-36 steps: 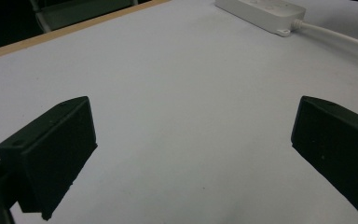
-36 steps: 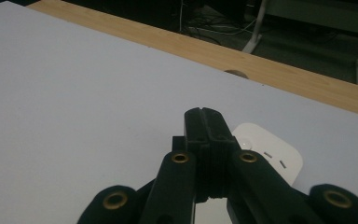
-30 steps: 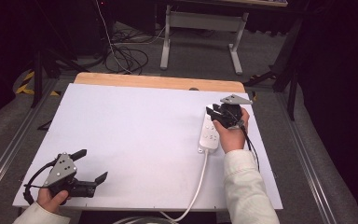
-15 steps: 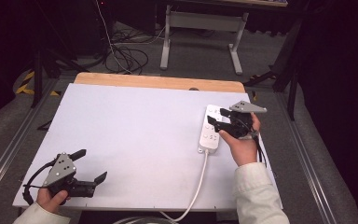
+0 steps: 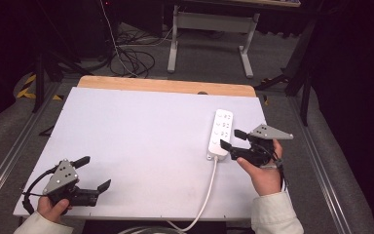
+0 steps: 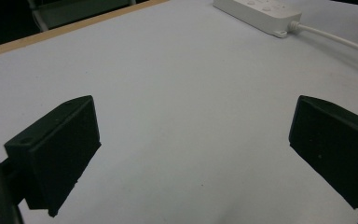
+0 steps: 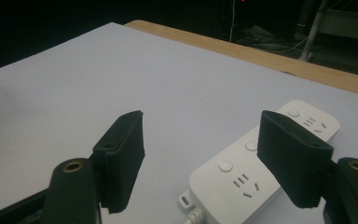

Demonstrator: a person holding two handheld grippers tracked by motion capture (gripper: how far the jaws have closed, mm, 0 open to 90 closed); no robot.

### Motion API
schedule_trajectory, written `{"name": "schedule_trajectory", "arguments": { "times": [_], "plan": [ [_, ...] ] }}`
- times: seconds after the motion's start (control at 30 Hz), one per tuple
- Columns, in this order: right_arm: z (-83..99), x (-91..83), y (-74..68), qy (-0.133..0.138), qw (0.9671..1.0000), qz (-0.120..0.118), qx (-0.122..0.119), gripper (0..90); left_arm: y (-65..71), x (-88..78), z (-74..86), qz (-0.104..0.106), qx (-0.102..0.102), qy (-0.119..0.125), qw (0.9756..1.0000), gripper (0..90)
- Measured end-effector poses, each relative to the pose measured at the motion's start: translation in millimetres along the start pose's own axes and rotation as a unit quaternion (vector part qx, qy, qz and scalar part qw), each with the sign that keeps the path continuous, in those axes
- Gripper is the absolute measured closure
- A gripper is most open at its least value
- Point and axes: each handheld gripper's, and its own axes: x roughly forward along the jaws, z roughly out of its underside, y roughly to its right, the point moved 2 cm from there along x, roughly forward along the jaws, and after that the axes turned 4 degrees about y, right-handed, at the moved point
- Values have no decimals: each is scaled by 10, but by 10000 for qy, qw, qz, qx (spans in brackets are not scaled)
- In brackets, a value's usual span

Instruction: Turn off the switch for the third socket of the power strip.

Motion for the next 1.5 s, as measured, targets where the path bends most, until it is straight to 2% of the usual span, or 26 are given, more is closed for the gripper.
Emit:
{"name": "schedule_trajectory", "arguments": {
  "times": [0.1,0.23,0.4,0.5,0.57,0.63,0.77,0.97,1.2,1.3,1.4,1.5],
  "plan": [
    [71,-86,-31,58,10000,-67,44,311,-6,-8,-4,46,10,-5,10000,30],
    [178,-169,-76,32,9999,-137,-73,301,-7,-15,-8,86,17,16,10000,30],
    [324,-206,-145,-90,9990,-425,-86,294,-15,-24,-11,94,-25,60,9999,30],
    [408,-221,-185,-73,9985,-530,-113,290,-22,-29,-9,79,-63,81,9999,28],
    [475,-217,-198,-57,9987,-494,-118,287,-29,-42,-8,118,-117,169,9997,26],
    [545,-204,-209,-82,9989,-451,-130,286,-32,-54,-12,122,-67,197,9997,24],
    [679,-190,-229,-159,9985,-486,-209,275,-29,-64,-13,99,37,158,9998,24],
    [860,-197,-231,-244,9979,-556,-223,244,-27,-60,-5,79,12,135,9999,24],
    [1065,-179,-224,-517,9965,-627,-175,212,-27,-28,36,213,32,51,9998,23],
    [1153,-163,-221,-694,9960,-551,-108,212,-24,-29,55,255,0,47,9997,24],
    [1224,-141,-235,-903,9944,-529,-150,217,-22,-37,79,256,-56,73,9996,24],
    [1251,-125,-256,-961,9936,-543,-239,227,-24,-41,108,245,-69,86,9996,24]
  ]
}}
